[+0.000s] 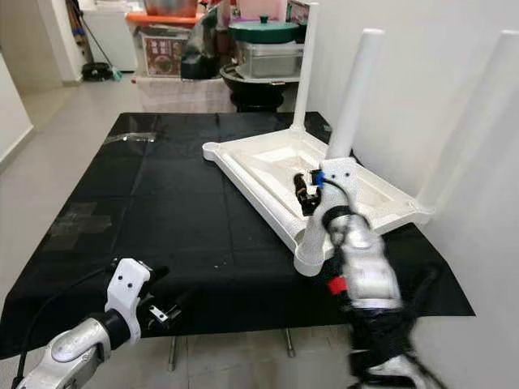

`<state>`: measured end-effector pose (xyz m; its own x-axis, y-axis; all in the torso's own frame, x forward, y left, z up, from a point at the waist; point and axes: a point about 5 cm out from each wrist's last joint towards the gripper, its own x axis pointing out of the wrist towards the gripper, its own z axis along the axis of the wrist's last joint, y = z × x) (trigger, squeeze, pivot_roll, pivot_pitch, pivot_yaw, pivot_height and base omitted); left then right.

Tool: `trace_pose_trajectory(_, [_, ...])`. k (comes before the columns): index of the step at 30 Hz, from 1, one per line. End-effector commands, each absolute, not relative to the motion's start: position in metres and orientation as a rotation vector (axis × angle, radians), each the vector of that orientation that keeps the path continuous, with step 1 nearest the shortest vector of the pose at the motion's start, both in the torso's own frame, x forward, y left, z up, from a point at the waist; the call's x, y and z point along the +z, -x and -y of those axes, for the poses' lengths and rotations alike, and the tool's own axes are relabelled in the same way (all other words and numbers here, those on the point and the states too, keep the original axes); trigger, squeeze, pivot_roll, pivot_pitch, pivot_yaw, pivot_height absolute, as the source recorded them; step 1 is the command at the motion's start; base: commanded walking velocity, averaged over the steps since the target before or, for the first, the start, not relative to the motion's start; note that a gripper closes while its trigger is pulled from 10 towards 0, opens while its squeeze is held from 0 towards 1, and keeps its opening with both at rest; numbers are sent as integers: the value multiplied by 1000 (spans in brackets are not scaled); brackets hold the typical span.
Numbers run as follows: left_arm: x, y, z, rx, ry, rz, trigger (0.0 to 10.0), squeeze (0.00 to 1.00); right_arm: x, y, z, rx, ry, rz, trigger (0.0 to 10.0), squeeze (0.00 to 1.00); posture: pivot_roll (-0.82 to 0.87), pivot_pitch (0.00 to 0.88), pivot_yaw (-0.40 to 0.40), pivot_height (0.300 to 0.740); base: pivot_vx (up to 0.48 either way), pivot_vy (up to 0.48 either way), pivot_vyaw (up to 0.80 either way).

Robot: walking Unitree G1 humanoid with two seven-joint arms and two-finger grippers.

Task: Building children table

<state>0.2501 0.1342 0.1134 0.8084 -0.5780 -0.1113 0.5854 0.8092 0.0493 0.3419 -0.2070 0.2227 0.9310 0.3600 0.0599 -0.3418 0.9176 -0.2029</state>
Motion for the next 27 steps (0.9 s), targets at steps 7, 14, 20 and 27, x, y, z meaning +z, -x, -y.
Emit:
trace_pose_trajectory(7, [113, -252, -135, -626, -90, -102, 10000, 0, 204, -334, 181, 682, 260, 47, 8431, 0, 58, 0, -59, 740, 0, 0, 0])
trace_pose_trajectory(14, [112, -251, -139, -619, -97, -107, 10000, 0, 197, -337, 175, 735, 242, 15, 0, 0, 66, 0, -63, 740, 0, 0, 0])
trace_pose_trajectory(20, [112, -250, -137, -618, -94, -105, 10000, 0, 176, -356, 200, 370, 256, -119, 0, 0, 62, 0, -64, 740, 0, 0, 0])
trace_pose_trajectory(27, [111, -250, -137, -618, -94, -104, 10000, 0, 156, -356, 219, -53, 184, -240, 0, 0, 58, 0, -62, 740, 0, 0, 0])
